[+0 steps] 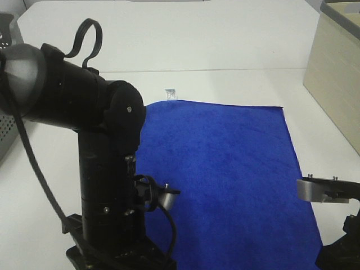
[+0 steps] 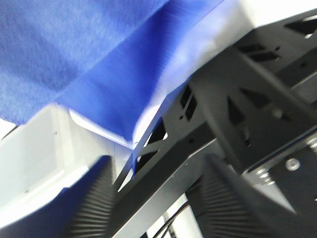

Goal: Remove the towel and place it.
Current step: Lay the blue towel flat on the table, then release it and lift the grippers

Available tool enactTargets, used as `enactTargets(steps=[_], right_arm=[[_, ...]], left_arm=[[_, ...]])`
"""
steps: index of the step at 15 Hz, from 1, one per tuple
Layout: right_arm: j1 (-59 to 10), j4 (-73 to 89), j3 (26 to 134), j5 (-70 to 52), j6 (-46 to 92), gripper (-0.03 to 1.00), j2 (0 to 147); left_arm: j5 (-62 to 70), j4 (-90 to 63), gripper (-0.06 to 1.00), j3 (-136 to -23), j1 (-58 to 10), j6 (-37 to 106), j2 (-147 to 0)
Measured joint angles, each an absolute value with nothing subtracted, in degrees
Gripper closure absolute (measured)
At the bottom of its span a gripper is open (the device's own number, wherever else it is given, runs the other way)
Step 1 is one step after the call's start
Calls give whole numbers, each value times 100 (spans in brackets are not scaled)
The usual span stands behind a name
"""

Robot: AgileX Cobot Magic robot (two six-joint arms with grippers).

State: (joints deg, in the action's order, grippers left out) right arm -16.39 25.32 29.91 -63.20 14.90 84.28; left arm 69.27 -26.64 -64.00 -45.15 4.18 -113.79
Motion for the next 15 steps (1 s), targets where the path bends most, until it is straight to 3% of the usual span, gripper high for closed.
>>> enactTargets(steps=[5,10,15], right_arm=[[-1639,2481,3037,-6411,1415,40,8434],[-1639,1914,4395,-6795,1071,40,8445],[-1524,1100,6079,-6600,223,40,8881]], left_arm=[[6933,-2681,32,-6916,-4515,138,-11236],[6944,-2235,32,-7609,-4131,-115,-11155],[6944,-1931,32,-8388,-2733,-132,-11155]])
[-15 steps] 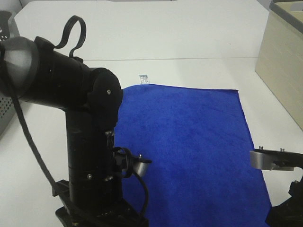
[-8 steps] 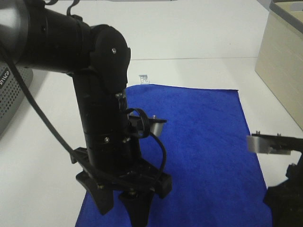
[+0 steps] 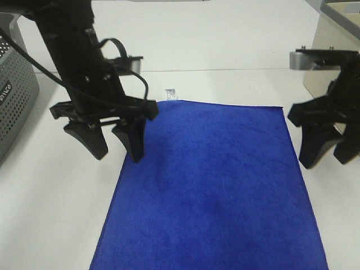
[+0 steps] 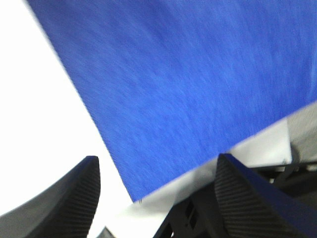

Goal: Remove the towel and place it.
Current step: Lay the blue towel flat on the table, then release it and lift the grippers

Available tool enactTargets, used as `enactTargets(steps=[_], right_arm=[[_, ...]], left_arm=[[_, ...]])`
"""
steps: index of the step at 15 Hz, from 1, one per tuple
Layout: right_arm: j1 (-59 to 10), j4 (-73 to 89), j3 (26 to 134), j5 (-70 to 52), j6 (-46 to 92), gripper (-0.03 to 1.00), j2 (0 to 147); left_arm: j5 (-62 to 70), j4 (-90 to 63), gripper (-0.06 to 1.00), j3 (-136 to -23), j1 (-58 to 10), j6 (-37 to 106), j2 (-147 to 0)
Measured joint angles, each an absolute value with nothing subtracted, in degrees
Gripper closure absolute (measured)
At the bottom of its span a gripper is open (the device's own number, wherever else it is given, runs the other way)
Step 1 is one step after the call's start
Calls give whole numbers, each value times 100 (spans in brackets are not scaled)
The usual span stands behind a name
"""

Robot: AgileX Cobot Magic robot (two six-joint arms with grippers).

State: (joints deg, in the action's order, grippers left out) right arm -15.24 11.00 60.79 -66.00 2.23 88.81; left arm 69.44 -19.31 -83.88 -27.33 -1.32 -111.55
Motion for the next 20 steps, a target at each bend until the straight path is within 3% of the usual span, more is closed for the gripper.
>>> enactTargets(steps=[4,10,14,20], right_arm=[[-424,2246,8084,-6520,1008,40,10342],[-218,2424,10176,-6509,1243,40,11975],[-218,1621,10731,-6486,928,40,12662],[-218,1432,10737,-6142,831,40,13195]], left_arm=[[6721,-1839,32,-9276,-1593,-40,-11408],[6429,-1788,32,-10795,-1272,115,-12657],[6371,-1788,32,-11631,-1272,132,-13436],[6159,-1977,32,-12261,-1272,132,-14049]])
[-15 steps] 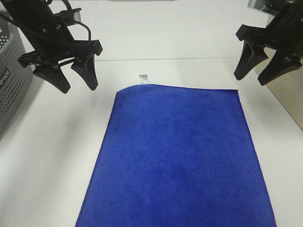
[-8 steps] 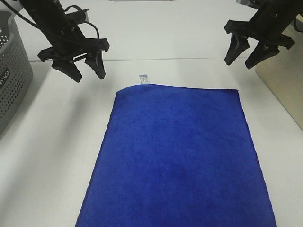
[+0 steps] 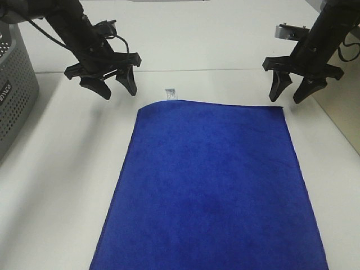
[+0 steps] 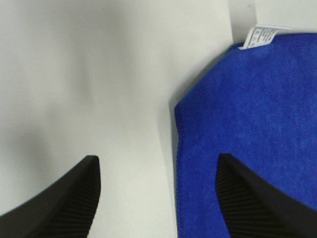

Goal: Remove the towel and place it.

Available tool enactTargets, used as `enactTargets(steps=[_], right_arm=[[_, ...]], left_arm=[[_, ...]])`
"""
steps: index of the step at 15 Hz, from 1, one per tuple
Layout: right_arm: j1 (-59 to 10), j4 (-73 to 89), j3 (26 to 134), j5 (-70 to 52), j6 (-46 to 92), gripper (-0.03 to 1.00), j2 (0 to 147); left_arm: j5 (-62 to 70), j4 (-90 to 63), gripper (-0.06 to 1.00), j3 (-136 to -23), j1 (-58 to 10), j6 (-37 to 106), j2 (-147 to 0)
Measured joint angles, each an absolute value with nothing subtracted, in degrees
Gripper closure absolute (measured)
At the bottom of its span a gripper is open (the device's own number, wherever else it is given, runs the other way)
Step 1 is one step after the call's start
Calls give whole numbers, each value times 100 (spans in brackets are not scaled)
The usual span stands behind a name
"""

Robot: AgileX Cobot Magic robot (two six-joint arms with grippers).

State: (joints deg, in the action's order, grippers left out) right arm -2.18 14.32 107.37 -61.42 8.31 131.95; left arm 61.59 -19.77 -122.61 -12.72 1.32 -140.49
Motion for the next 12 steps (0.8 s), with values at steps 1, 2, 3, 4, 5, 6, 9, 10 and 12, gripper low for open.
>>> enactTargets(steps=[1,2,3,4,5,6,9,10,12], right_arm=[[-218,1369,10737,-6079,831,40,13270],[-218,1289,10737,-6016,819,40,13338],[-218,1209,10737,-5970,808,40,13401],[-218,1117,10737,-5907,785,40,13453],[-218,1031,10737,-5856,768,40,13476],[-218,945,10737,-5810,710,40,13476],[-218,928,10737,-5770,676,40,13545],[-218,928,10737,-5752,676,40,13608],[-218,928,10737,-5752,676,40,13745]], left_arm=[[6096,-1982,32,-12261,-1272,132,-14118],[6028,-1988,32,-12261,-1272,132,-14181],[5959,-1994,32,-12261,-1283,132,-14232],[5867,-1994,32,-12261,-1318,132,-14249],[5781,-2000,32,-12261,-1375,178,-14255],[5684,-2005,32,-12261,-1438,218,-14255],[5529,-2091,32,-12278,-1536,235,-14312],[5518,-2103,32,-12278,-1570,235,-14370],[5403,-2223,33,-12278,-1610,235,-14519]])
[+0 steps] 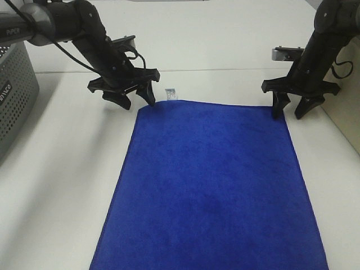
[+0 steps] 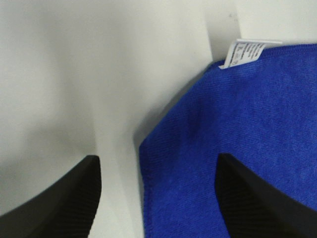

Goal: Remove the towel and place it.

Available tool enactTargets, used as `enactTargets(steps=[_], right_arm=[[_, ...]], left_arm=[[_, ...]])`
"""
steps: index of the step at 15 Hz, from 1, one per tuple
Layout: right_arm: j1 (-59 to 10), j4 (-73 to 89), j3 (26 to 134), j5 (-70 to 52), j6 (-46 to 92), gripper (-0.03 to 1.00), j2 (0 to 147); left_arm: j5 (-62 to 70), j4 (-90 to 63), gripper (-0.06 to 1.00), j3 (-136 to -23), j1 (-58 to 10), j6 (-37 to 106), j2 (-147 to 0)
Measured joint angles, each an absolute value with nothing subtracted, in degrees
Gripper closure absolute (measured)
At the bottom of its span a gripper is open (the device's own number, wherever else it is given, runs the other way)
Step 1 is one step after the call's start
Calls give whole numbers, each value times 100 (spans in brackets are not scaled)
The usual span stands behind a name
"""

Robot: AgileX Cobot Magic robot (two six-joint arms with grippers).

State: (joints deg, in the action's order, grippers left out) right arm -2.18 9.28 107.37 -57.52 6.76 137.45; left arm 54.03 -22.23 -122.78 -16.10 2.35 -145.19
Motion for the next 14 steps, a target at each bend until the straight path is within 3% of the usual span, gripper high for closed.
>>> enactTargets(steps=[14], right_arm=[[-258,1163,10806,-5426,682,40,13860]], left_arm=[[4887,-3157,35,-12296,-1639,625,-14840]])
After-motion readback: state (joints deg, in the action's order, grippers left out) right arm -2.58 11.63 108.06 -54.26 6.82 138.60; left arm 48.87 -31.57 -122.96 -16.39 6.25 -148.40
